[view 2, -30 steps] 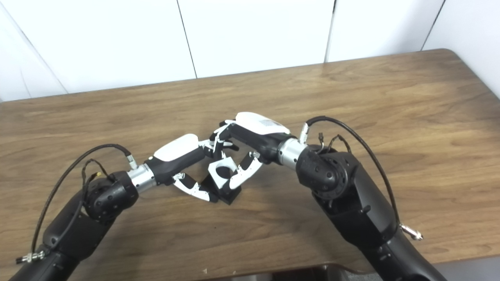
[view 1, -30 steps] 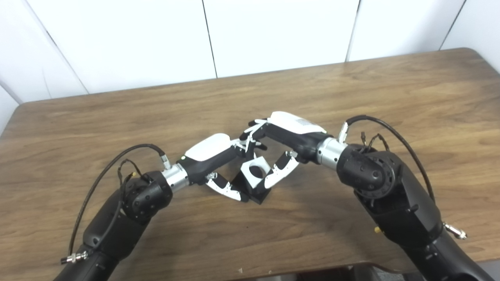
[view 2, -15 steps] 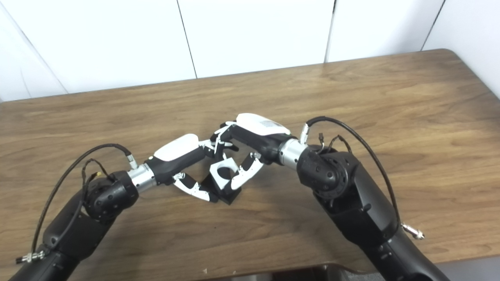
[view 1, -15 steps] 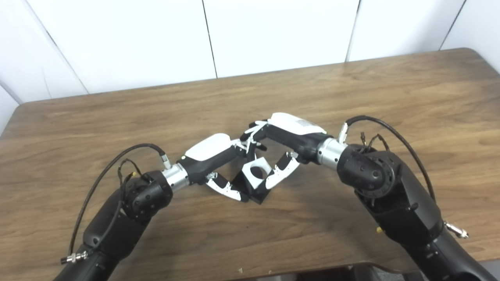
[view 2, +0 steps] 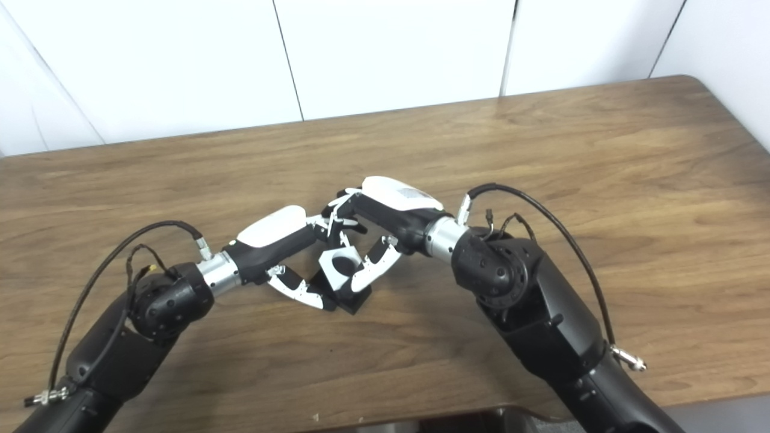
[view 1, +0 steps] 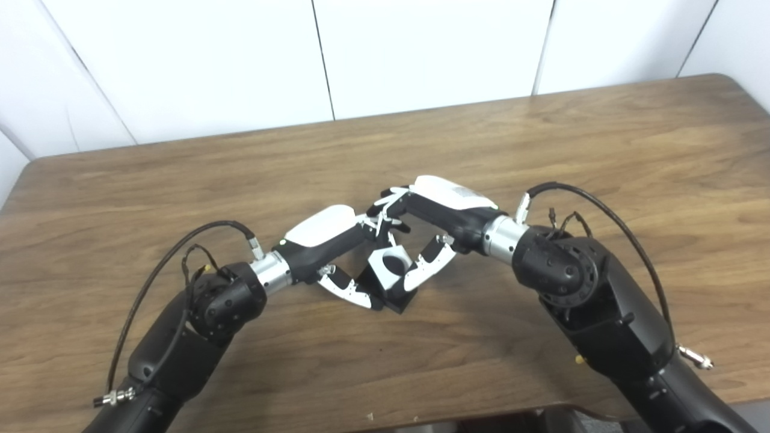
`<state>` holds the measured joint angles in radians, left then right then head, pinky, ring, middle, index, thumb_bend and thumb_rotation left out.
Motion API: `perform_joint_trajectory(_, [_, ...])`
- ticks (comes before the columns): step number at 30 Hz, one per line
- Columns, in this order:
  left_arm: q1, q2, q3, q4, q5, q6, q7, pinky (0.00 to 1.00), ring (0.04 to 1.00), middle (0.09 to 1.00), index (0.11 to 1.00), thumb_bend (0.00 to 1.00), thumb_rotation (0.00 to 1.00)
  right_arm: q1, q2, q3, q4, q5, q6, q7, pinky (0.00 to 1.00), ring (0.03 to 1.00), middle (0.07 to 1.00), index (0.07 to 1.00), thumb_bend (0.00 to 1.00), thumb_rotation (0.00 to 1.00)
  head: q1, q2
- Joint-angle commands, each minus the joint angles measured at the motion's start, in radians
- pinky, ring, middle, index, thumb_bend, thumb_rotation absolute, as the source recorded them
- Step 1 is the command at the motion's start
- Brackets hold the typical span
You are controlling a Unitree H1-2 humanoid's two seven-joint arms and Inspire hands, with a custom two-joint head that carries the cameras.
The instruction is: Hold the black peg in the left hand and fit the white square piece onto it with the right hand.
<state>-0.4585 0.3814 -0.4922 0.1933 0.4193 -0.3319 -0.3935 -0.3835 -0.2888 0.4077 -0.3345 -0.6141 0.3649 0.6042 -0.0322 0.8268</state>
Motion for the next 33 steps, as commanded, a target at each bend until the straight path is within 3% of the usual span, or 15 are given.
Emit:
perform_joint_trajectory(1, [0.014,0.022,-0.024,0.013,0.068,0.022,-0.038,0.84,0.927,0.895,0.494,0.52,0.08,-0.026,0.014,0.006,0.011,-0.008,-0.025,-0.028,1.0,0.957,0.836,0.48,0.52,0.14,0.0,0.001])
perform_joint_trajectory(18, [0.008,0.02,-0.025,0.01,0.073,0.034,-0.043,0.84,0.922,0.893,0.493,0.52,0.08,-0.039,0.009,0.027,0.003,-0.014,-0.027,-0.024,1.0,0.949,0.833,0.48,0.52,0.14,0.002,0.002])
perform_joint_trajectory(25, [0.007,0.025,-0.025,0.004,0.069,0.041,-0.052,0.84,0.92,0.893,0.494,0.52,0.08,-0.066,-0.032,0.053,-0.021,-0.042,0.011,0.045,0.97,0.957,0.88,0.496,0.52,0.16,-0.002,0.003])
perform_joint_trajectory(26, [0.007,0.026,-0.025,0.005,0.069,0.04,-0.051,0.85,0.917,0.892,0.493,0.52,0.08,-0.068,-0.039,0.055,-0.024,-0.047,0.018,0.057,0.96,0.957,0.896,0.603,0.75,0.27,-0.003,0.004])
perform_joint_trajectory(27, [0.007,0.026,-0.025,0.006,0.068,0.039,-0.05,0.84,0.915,0.891,0.493,0.52,0.08,-0.069,-0.043,0.056,-0.026,-0.05,0.023,0.066,0.95,0.957,0.904,0.64,0.83,0.3,-0.003,0.004])
perform_joint_trajectory(29, [0.006,0.027,-0.025,0.007,0.068,0.038,-0.051,0.84,0.914,0.891,0.493,0.52,0.08,-0.069,-0.048,0.056,-0.028,-0.054,0.027,0.077,0.94,0.956,0.912,0.666,0.89,0.32,-0.003,0.004])
perform_joint_trajectory(33, [0.007,0.027,-0.023,0.008,0.06,0.04,-0.053,0.84,0.918,0.89,0.493,0.52,0.08,-0.07,-0.056,0.055,-0.029,-0.054,0.035,0.089,0.93,0.956,0.924,0.671,0.92,0.34,-0.001,0.005])
